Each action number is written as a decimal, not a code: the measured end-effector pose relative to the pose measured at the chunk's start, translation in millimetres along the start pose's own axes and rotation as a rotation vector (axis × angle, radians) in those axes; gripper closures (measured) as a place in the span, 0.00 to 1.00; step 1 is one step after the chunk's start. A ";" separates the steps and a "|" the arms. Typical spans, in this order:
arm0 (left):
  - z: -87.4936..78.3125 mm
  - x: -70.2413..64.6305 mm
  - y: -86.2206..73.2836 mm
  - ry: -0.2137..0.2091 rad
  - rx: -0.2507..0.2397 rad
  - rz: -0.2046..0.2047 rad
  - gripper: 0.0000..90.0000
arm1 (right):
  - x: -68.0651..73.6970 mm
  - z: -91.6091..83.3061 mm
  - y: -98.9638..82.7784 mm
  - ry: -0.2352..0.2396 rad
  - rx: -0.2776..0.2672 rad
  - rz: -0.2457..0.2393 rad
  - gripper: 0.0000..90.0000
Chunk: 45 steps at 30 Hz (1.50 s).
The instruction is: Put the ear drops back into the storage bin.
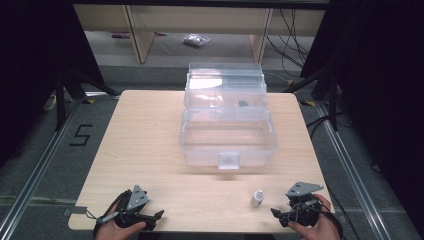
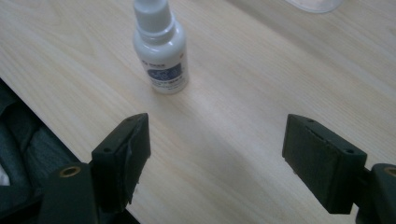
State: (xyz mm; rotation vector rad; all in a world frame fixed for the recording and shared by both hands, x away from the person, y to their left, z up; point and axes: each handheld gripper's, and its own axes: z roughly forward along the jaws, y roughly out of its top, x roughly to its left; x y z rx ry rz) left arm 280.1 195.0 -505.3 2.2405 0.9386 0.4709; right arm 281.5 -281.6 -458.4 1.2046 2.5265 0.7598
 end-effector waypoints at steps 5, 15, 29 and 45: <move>1.3 -0.6 -0.7 0.001 0.005 -0.012 0.17 | 4.7 2.2 8.6 0.006 0.016 -0.072 0.27; 2.3 -0.6 -0.9 0.001 0.009 -0.011 0.17 | 13.4 6.8 28.2 0.003 0.103 -0.167 0.27; 1.8 -0.4 -0.5 -0.001 0.007 0.001 0.17 | 21.3 26.2 58.9 0.025 0.202 -0.257 0.33; 1.8 -0.3 -0.7 -0.002 0.007 0.000 0.17 | 26.2 42.3 84.3 0.044 0.315 -0.328 0.49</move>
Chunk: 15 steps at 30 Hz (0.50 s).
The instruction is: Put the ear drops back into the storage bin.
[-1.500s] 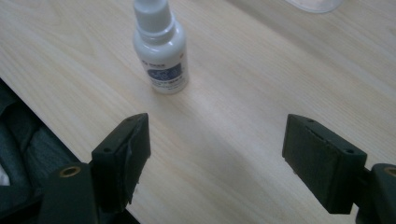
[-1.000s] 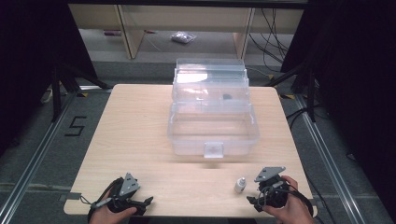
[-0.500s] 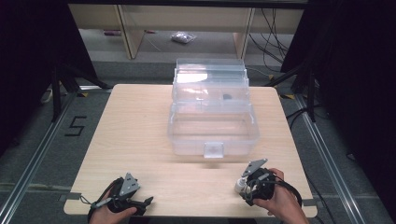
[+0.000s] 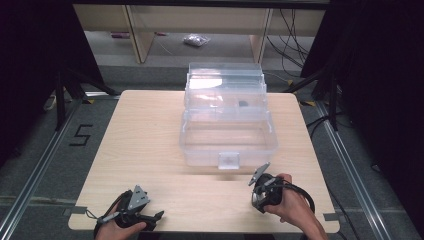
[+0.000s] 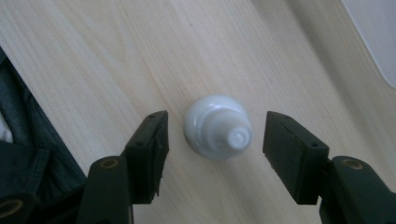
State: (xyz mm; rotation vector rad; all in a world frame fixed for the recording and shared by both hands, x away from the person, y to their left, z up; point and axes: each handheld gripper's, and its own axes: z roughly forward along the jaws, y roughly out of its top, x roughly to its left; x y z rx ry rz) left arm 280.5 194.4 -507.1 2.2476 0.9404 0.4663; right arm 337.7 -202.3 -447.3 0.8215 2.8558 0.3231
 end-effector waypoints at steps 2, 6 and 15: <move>-0.2 0.2 0.0 0.001 -0.001 -0.001 0.17 | -0.5 0.4 3.9 0.006 0.016 -0.013 0.50; -0.6 0.7 0.1 0.001 -0.001 0.000 0.17 | -1.0 1.1 9.0 0.009 0.043 -0.018 0.53; -0.8 0.7 0.4 0.001 0.007 0.004 0.17 | -3.7 5.8 16.0 0.031 0.097 -0.045 0.64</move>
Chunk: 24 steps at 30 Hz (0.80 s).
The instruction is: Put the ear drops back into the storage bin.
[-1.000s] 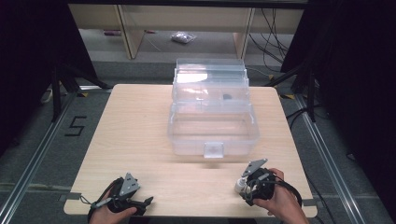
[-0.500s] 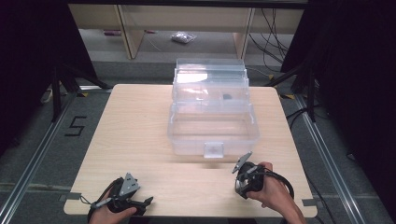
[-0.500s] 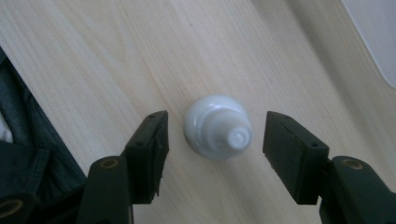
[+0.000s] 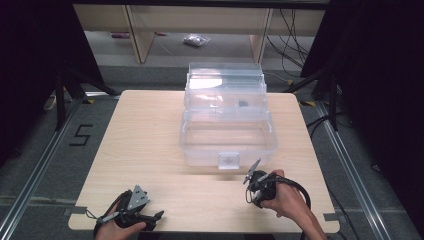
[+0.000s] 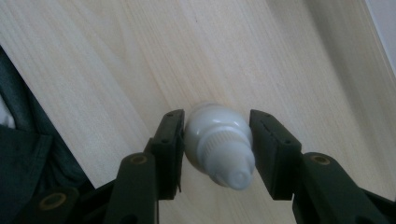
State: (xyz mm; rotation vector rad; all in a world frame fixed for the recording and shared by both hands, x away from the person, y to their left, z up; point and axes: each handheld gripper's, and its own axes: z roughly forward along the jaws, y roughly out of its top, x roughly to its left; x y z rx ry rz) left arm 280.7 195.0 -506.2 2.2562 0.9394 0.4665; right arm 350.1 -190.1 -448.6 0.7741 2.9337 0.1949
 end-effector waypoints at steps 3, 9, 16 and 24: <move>-0.1 0.0 0.0 0.001 0.001 0.000 0.17 | -0.3 0.3 1.9 -0.004 0.025 0.006 0.67; 0.1 -0.5 -0.3 -0.004 -0.004 -0.014 0.17 | 0.5 -1.2 6.3 -0.016 0.047 -0.017 0.67; 0.0 -0.1 -0.1 -0.002 -0.003 -0.011 0.17 | -3.0 -16.1 12.3 -0.007 0.013 -0.002 0.67; -0.5 0.1 -0.1 0.002 -0.009 -0.002 0.17 | -14.1 -34.8 17.4 0.021 -0.025 -0.011 0.67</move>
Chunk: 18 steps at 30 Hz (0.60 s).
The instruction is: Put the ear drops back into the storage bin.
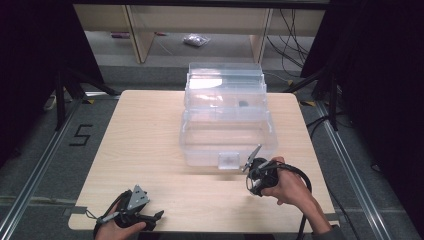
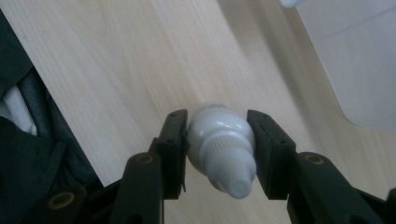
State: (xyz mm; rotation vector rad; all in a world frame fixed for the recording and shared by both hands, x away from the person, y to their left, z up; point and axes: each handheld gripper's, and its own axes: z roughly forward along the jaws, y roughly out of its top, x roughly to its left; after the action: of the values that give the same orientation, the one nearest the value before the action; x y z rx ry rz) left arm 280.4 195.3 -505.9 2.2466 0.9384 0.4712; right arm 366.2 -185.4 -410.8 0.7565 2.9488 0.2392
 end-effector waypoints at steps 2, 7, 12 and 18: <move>0.2 0.1 0.0 0.000 0.000 -0.001 0.17 | -2.0 -4.4 1.6 0.002 0.007 -0.007 0.67; 0.1 0.0 0.0 0.000 0.000 -0.002 0.17 | -3.9 -13.4 3.8 -0.010 -0.015 0.016 0.67; -0.2 0.3 -0.1 -0.001 -0.001 -0.005 0.17 | -11.2 -22.6 7.1 -0.001 -0.018 -0.001 0.67; 0.0 0.2 0.0 -0.005 -0.002 -0.005 0.17 | -16.4 -32.9 10.1 -0.003 -0.079 -0.007 0.67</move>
State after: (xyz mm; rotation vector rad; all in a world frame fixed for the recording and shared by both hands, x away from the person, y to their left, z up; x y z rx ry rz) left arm 280.6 195.5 -505.9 2.2427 0.9404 0.4641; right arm 381.3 -188.9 -376.0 0.7360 2.9189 0.3511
